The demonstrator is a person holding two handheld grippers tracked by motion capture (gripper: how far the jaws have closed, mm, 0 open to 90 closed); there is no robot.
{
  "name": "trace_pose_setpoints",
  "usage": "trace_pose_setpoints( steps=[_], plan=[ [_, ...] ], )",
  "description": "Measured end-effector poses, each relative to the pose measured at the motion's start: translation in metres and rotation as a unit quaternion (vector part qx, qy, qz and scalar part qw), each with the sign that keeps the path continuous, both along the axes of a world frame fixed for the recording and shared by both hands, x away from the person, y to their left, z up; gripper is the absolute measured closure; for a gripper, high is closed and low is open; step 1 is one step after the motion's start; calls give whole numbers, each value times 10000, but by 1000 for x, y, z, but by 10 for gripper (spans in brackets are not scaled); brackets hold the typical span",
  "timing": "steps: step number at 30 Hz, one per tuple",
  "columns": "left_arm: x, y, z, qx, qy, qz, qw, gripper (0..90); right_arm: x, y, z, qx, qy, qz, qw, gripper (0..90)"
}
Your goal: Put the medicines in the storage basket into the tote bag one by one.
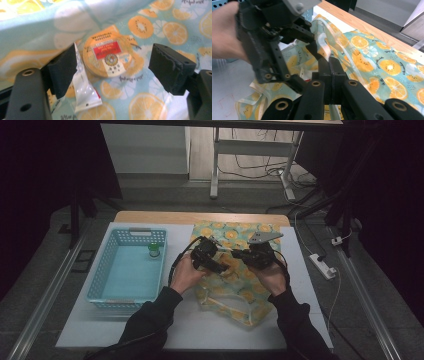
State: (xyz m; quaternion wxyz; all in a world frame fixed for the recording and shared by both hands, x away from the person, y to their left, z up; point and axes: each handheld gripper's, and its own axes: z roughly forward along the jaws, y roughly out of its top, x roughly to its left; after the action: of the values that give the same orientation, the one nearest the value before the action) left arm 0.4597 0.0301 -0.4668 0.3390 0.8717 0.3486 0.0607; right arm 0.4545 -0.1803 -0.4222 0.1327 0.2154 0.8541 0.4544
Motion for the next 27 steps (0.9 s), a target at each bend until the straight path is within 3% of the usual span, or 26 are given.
trace_pose_setpoints(
  steps=[13, 23, 27],
  plan=[
    [-11, 19, 12, -219, 113, -160, 9996, 19, 0, 0, 1, 2, -9, -4, 10000, 900],
    [-14, 48, 19, -595, 98, -51, 9982, 0, 0, 0, 0, 1, -1, -9, 10000, 900],
    [-15, 61, 20, -615, 28, -28, 9981, 0, 0, 0, 0, -7, 1, -8, 10000, 900]
  ],
)
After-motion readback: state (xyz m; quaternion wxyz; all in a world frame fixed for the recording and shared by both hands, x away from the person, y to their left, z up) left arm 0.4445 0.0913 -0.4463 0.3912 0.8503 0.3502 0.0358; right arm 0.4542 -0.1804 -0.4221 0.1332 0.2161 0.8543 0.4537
